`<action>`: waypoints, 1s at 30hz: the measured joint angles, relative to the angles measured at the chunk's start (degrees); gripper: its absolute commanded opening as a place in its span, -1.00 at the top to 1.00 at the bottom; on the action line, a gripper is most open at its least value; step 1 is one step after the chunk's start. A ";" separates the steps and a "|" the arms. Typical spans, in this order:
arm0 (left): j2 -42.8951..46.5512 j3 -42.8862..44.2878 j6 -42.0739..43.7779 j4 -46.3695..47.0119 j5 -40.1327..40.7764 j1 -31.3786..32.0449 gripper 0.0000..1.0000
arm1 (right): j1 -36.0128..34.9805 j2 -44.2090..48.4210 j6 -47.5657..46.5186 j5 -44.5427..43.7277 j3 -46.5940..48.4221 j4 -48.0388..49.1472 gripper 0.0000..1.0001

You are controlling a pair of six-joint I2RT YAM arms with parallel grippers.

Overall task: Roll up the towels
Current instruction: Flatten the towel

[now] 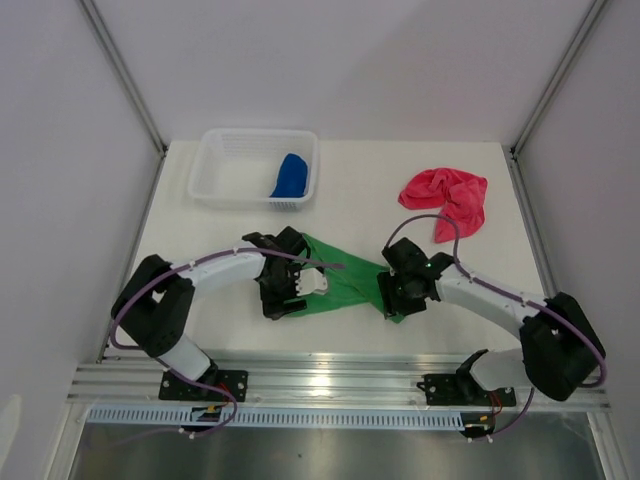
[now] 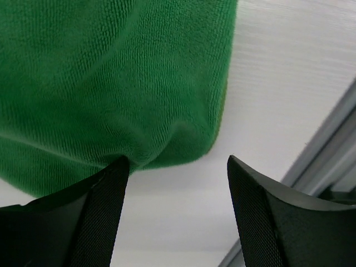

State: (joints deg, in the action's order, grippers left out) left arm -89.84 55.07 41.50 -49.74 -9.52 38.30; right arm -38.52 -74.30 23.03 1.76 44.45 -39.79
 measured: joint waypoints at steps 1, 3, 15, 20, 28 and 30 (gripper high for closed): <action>-0.72 -0.76 0.02 1.57 0.42 0.17 -0.48 | -0.13 -2.16 -0.52 -0.11 -0.02 0.50 -0.09; -1.75 -2.19 0.09 4.17 0.98 0.31 -0.47 | -0.39 -5.35 -1.33 -0.04 -0.02 1.49 -0.10; -1.81 -3.39 -0.83 10.23 2.84 0.57 0.99 | -0.50 -15.91 -2.64 -3.58 5.20 -0.35 0.85; -1.42 -3.65 -1.20 10.56 3.13 0.48 0.99 | -0.42 -15.72 -2.49 -4.59 5.68 -1.49 1.00; 0.52 -2.75 -1.51 8.02 3.28 -5.88 0.99 | -0.20 -6.58 -8.79 14.47 22.29 -13.35 1.00; 1.64 -1.57 -1.29 6.84 3.19 -8.07 0.99 | 2.34 -3.39 -9.88 20.70 28.22 -14.53 1.00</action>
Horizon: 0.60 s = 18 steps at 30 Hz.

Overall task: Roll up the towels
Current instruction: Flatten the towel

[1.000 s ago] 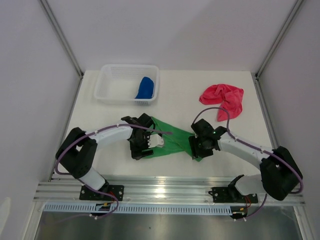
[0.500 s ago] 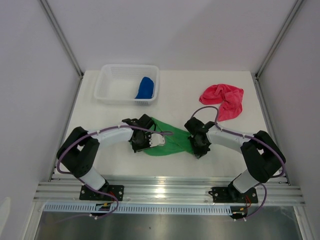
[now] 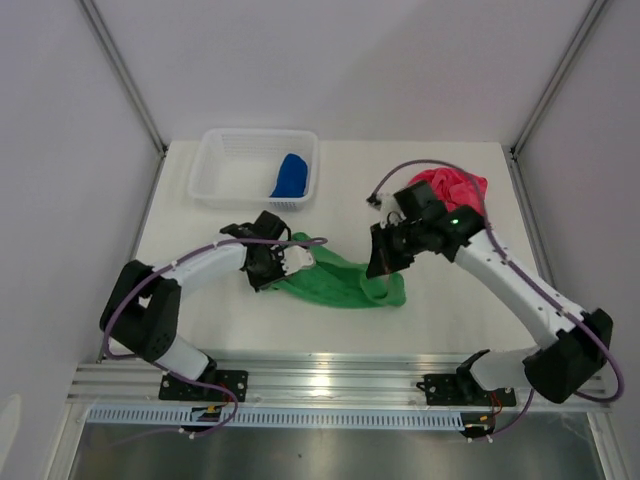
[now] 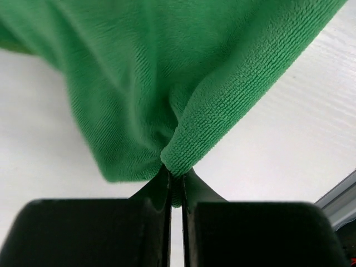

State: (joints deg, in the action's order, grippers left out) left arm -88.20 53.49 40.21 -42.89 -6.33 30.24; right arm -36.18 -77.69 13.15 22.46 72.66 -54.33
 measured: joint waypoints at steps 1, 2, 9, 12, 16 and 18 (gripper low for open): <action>0.83 0.61 0.39 -0.39 -0.11 -0.94 0.99 | 2.34 1.42 -0.46 2.56 2.16 -0.17 1.00; 1.75 1.25 0.83 -0.87 -0.26 -1.79 0.99 | 5.33 2.47 -1.01 4.50 3.56 -0.31 1.00; 4.55 2.34 3.93 -2.60 -1.77 -2.78 0.99 | 23.56 -10.01 -3.15 10.45 5.07 2.64 1.00; 4.55 2.36 5.09 -3.02 -2.05 -3.72 0.99 | 28.52 -21.79 -0.81 8.98 7.74 6.64 0.63; 4.55 2.36 5.53 -3.15 -2.01 -4.44 0.99 | 31.74 -33.90 3.21 4.79 17.09 10.40 -0.23; 4.52 2.36 5.49 -3.15 -2.08 -4.44 0.99 | 31.58 -37.33 3.69 2.21 22.47 11.02 -0.26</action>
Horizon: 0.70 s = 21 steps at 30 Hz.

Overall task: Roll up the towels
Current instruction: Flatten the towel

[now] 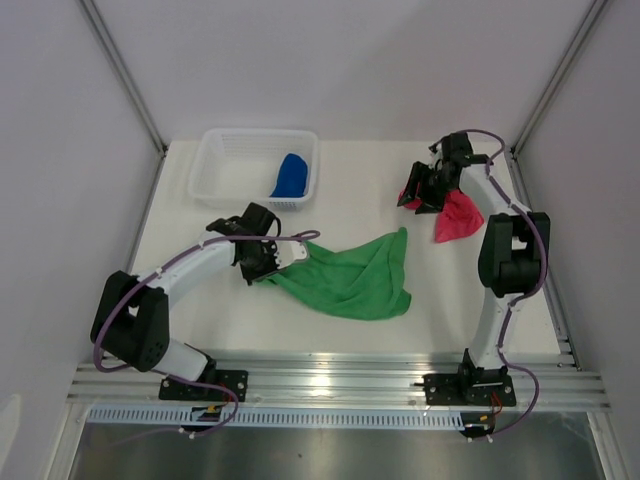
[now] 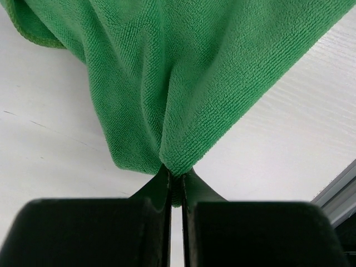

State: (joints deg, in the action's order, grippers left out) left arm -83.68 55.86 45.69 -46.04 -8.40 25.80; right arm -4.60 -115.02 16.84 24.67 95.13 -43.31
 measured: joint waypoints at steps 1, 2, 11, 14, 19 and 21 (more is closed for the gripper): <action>0.00 0.00 -0.13 0.00 0.00 0.00 0.99 | -0.28 -0.44 0.11 -1.49 1.01 0.50 -0.28; 0.00 0.00 -0.17 -0.02 -0.13 0.00 0.99 | -0.63 0.28 0.17 -3.37 0.90 0.85 -0.28; -0.44 0.02 -1.99 -0.22 -1.05 0.00 0.99 | -7.78 35.21 5.51 -17.25 -34.12 0.59 0.54; -0.66 0.20 -2.71 -0.66 -1.07 0.00 0.99 | -10.67 41.62 8.70 -16.63 -44.15 2.16 0.35; -0.72 1.22 -3.32 -1.20 -1.07 0.00 0.99 | -13.60 38.01 11.15 -16.37 -52.87 5.11 0.21; -0.72 1.49 -3.50 -1.27 -1.11 0.00 0.99 | -14.45 36.87 11.78 -16.76 -53.59 6.27 0.21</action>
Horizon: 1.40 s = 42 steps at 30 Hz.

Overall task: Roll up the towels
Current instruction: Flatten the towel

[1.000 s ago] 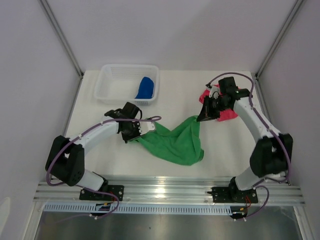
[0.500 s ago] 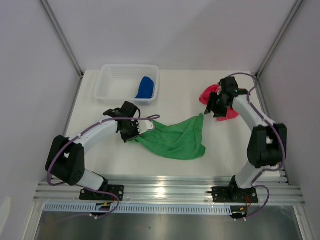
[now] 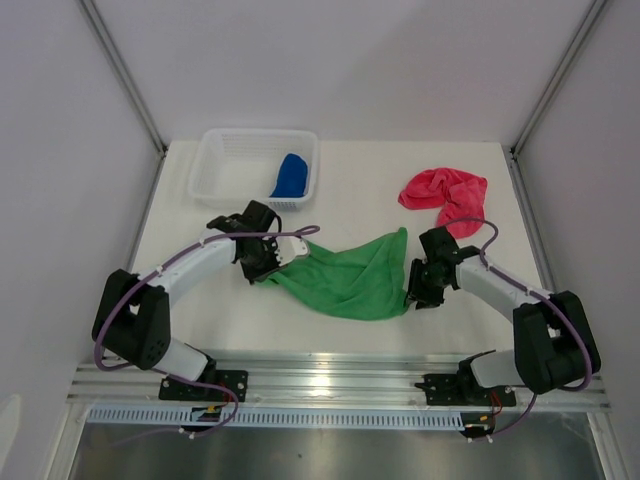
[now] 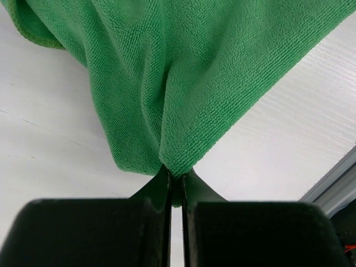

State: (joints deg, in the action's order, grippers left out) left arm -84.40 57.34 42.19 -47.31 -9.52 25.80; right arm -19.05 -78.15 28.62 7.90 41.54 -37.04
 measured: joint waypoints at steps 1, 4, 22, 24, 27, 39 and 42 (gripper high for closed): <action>0.00 0.07 -0.11 -0.02 -0.02 0.00 0.99 | -0.24 -0.26 0.24 -0.15 -0.13 0.85 0.21; -0.02 0.11 -0.17 -0.02 -0.13 0.00 0.99 | -0.61 -0.96 0.61 -0.63 -0.28 3.52 0.19; 0.57 3.85 -5.40 -0.28 1.90 -2.67 0.99 | 0.66 -6.34 2.58 -0.31 4.02 7.93 1.00; 1.07 7.80 -6.27 -0.52 2.99 -5.46 0.99 | 1.57 -5.86 2.14 0.20 10.16 4.92 1.00; 1.88 15.32 -6.67 -0.81 4.52 -9.27 0.99 | 3.98 -5.49 0.63 1.14 24.55 1.90 1.00; 2.71 33.68 -2.36 -0.48 7.48 -11.32 0.92 | 12.98 -8.63 -7.74 3.63 60.81 -1.18 1.00; 2.78 32.72 1.38 -1.86 7.10 -11.32 0.78 | 12.90 -8.50 -7.98 4.11 58.62 -2.36 1.00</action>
State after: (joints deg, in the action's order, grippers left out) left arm -81.62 90.06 43.57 -49.17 -2.42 14.48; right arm -6.15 -86.65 20.64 12.01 100.16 -39.40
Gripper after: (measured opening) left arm 0.056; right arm 0.008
